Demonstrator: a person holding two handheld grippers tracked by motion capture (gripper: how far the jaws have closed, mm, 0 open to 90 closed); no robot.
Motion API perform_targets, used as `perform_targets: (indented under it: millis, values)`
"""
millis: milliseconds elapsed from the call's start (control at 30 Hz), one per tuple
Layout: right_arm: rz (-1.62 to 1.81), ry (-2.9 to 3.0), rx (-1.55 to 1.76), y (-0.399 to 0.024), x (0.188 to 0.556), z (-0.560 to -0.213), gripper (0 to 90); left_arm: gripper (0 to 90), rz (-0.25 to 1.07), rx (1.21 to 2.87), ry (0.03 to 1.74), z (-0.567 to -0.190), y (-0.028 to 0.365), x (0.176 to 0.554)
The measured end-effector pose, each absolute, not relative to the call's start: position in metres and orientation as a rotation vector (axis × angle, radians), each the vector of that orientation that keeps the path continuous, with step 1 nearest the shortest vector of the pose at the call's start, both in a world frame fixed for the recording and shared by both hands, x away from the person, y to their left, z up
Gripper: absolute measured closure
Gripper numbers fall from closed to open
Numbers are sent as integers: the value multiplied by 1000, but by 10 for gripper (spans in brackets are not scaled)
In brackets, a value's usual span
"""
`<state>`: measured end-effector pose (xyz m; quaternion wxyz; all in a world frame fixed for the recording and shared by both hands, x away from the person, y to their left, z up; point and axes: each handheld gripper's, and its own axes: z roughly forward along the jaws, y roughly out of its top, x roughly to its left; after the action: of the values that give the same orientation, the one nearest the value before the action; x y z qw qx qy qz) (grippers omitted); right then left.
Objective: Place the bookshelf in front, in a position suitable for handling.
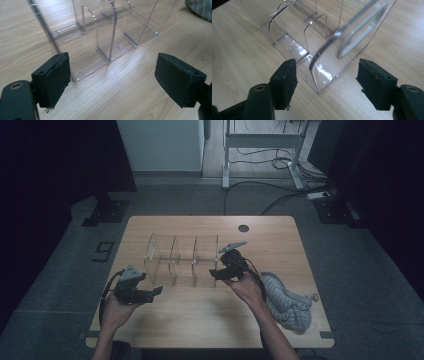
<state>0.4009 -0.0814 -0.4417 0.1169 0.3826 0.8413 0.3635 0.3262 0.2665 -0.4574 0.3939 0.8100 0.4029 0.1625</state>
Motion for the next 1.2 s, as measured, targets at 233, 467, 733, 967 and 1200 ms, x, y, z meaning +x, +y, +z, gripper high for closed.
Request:
perform_targets:
  millis: [233,467,733,967,1200]
  values:
    - [1037,2434,1117,-66,407,-442,492,95,441,2041,1058,-458,277,327]
    - [1028,2421,1134,-71,410,-441,614,95,445,2042,1075,-458,284,329]
    - [985,2408,1152,-84,411,-440,667,95,445,2042,1073,-458,286,329]
    - [993,2380,1204,-104,414,-441,731,95,445,2044,1070,-458,288,329]
    - [999,2358,1234,-125,416,-441,797,94,437,2059,1041,-459,281,330]
